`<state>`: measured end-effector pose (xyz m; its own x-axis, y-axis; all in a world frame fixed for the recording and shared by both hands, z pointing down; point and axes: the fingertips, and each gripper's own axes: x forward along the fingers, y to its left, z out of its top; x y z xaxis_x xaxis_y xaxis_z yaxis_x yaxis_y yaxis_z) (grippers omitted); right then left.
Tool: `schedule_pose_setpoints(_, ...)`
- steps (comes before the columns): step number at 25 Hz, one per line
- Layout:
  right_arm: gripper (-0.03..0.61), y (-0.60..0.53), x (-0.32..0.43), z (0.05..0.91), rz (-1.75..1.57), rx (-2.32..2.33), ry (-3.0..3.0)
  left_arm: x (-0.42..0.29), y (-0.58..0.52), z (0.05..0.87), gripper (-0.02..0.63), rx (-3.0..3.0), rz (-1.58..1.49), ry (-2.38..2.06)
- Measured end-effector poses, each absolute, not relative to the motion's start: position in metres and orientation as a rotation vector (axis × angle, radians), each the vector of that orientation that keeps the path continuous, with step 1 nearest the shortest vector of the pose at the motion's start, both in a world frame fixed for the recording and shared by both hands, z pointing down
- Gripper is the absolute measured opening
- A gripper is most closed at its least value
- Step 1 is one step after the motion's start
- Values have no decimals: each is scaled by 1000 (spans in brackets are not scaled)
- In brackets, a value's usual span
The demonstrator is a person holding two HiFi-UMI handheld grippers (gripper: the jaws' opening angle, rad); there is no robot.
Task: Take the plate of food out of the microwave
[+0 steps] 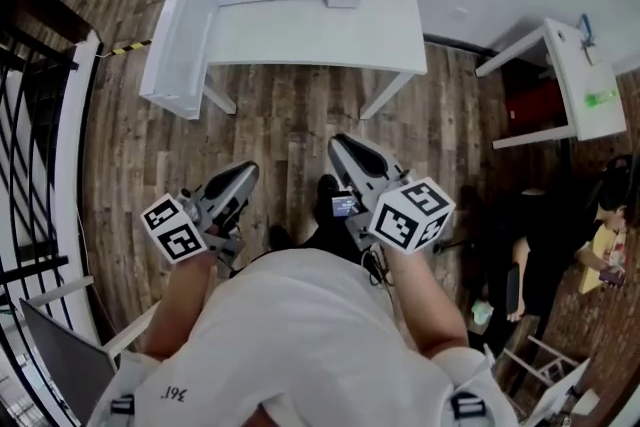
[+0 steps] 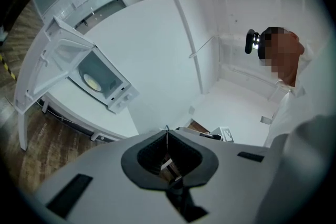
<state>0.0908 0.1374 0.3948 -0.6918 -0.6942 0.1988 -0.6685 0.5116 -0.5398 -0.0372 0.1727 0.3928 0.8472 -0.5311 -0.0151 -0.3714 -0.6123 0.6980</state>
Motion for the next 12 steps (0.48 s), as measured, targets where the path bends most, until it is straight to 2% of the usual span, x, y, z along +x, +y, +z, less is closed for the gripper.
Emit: schedule_pose_setpoints(12,42,35,142,401,-926,-1135,2800,19,76,394,8,2256,-274,-776)
